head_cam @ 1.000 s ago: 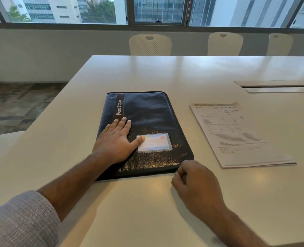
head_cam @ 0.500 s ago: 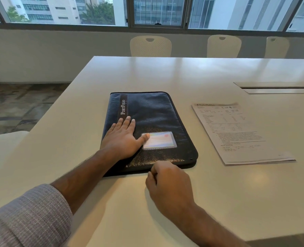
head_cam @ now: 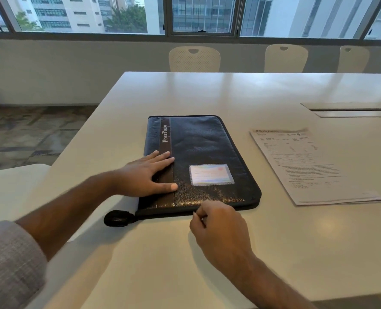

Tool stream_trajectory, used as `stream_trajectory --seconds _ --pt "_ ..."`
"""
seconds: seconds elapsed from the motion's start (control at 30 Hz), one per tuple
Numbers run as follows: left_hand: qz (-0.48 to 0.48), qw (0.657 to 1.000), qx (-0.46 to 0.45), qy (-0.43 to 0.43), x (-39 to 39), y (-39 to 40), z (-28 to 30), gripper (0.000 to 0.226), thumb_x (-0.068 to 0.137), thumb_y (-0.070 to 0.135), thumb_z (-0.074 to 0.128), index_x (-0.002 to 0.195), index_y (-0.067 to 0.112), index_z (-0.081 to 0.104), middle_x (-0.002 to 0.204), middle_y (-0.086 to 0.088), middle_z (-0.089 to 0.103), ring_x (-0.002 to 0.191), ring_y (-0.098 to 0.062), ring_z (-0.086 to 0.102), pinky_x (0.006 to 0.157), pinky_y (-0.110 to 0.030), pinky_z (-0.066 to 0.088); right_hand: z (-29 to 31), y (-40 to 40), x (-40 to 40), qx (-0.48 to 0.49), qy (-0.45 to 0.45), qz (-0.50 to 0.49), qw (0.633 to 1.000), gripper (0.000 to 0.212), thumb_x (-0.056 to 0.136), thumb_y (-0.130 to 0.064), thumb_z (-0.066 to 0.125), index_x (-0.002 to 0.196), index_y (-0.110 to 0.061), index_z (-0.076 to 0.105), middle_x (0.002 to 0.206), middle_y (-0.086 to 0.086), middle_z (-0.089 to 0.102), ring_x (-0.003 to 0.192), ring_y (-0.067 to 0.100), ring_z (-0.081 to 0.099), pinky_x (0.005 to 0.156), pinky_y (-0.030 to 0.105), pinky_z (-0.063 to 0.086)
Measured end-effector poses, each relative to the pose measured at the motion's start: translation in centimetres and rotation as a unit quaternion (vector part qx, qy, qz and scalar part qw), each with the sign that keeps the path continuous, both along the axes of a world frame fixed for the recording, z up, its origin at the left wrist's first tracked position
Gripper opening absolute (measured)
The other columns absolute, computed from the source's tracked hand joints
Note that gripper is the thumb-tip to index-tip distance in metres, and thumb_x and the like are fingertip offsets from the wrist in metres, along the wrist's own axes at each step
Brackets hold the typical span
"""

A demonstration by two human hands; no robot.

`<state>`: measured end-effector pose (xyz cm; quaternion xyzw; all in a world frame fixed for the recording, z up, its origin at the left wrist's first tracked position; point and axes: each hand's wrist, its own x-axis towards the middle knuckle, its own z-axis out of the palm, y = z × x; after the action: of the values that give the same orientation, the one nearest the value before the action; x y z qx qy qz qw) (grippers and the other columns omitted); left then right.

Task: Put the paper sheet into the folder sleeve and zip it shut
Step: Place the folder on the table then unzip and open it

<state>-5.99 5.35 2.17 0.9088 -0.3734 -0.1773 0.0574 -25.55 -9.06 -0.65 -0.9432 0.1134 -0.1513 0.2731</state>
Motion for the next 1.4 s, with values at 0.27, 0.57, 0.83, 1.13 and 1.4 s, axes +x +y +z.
stream_trajectory --seconds 0.27,0.57,0.83,1.13,1.4 --pt "0.018 0.999 -0.041 -0.031 -0.5 0.5 -1.9 0.111 0.059 0.099 0.021 0.152 0.042 -0.002 0.160 0.019 -0.011 0.145 -0.008 -0.018 0.119 -0.044 0.005 0.1 3.7 1.0 0.007 -0.006 0.069 0.998 0.017 0.092 -0.032 0.052 0.082 -0.022 0.063 0.080 -0.007 0.062 0.070 0.010 0.055 0.062 0.027 0.046" --pt "0.021 0.998 -0.051 -0.031 -0.8 0.3 -2.0 0.110 0.062 0.095 0.023 0.153 0.038 -0.001 0.161 0.016 -0.010 0.146 -0.011 -0.017 0.118 -0.042 0.004 0.2 6.5 2.1 -0.001 0.000 0.112 0.994 0.017 0.091 -0.030 0.050 0.082 -0.018 0.059 0.087 0.001 0.063 0.078 0.021 0.057 0.070 0.037 0.049" --pt "0.021 0.998 -0.048 -0.029 -0.9 0.3 -1.7 0.105 0.068 0.091 0.027 0.154 0.036 -0.001 0.162 0.014 -0.010 0.146 -0.012 -0.017 0.120 -0.043 0.005 -0.2 8.8 1.5 -0.004 -0.010 0.185 0.983 0.017 0.087 -0.030 0.048 0.074 -0.020 0.052 0.078 -0.001 0.057 0.065 0.019 0.045 0.059 0.031 0.036" --pt "0.032 0.997 -0.064 -0.015 -1.3 0.3 -1.5 0.105 0.069 0.089 0.030 0.154 0.034 0.001 0.162 0.014 -0.009 0.146 -0.012 -0.016 0.118 -0.044 0.005 -0.3 8.1 1.7 0.025 -0.025 0.172 0.985 0.025 0.090 -0.036 0.051 0.085 -0.017 0.067 0.087 0.000 0.065 0.077 0.020 0.057 0.071 0.037 0.050" --pt "0.080 0.980 -0.143 -0.115 -4.0 -0.8 -1.7 0.074 0.086 0.064 0.052 0.148 0.027 0.035 0.159 0.005 0.025 0.149 -0.020 0.009 0.117 -0.040 0.016 1.1 2.4 1.6 0.069 -0.062 0.104 0.990 0.031 0.087 -0.044 0.061 0.069 -0.019 0.066 0.058 -0.011 0.050 0.058 0.009 0.045 0.059 0.029 0.038"
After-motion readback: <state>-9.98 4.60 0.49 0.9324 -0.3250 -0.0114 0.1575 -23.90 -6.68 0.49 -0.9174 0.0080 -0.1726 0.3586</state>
